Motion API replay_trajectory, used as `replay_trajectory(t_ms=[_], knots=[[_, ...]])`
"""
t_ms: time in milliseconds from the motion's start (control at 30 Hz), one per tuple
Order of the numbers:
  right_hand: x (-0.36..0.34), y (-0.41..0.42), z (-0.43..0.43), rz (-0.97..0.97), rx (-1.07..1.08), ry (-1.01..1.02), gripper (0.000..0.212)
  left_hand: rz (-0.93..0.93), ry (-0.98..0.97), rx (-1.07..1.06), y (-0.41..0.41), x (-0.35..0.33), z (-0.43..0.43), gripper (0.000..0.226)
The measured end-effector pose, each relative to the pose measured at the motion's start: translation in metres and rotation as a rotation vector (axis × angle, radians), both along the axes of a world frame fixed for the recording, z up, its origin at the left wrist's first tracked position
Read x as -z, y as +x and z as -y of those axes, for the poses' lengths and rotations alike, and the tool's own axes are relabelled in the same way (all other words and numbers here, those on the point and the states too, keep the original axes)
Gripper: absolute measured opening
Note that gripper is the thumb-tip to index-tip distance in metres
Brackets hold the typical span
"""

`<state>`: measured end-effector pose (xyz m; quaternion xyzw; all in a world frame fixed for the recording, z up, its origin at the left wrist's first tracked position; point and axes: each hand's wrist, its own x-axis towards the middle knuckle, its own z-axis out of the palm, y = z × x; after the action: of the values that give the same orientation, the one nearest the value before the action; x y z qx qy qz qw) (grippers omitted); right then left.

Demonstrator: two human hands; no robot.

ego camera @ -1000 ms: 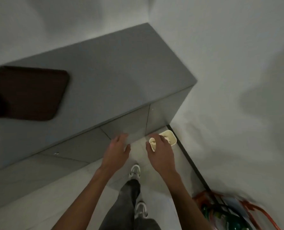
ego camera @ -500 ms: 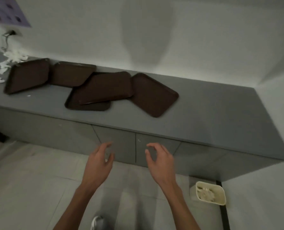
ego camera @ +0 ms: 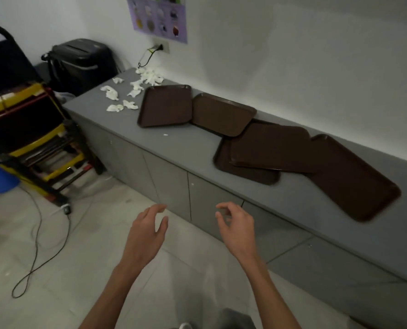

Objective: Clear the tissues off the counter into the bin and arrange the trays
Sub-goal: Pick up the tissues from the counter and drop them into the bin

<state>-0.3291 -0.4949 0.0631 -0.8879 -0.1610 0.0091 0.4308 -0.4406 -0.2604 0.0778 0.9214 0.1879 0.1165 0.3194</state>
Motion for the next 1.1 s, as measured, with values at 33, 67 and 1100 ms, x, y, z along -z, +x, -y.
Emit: replay_trajectory(t_ms=[33, 67, 1100], knots=[[0.001, 0.006, -0.022, -0.004, -0.018, -0.003, 0.016, 0.004, -0.005, -0.017, 0.004, -0.001, -0.019, 0.032], [0.002, 0.014, -0.043, -0.011, -0.039, -0.007, 0.016, 0.009, -0.011, -0.031, 0.01, -0.001, -0.037, 0.031], [0.125, 0.372, -0.451, -0.06, 0.058, -0.58, 0.02, -0.183, -0.061, -0.016, 0.247, 0.035, -0.466, 0.021]])
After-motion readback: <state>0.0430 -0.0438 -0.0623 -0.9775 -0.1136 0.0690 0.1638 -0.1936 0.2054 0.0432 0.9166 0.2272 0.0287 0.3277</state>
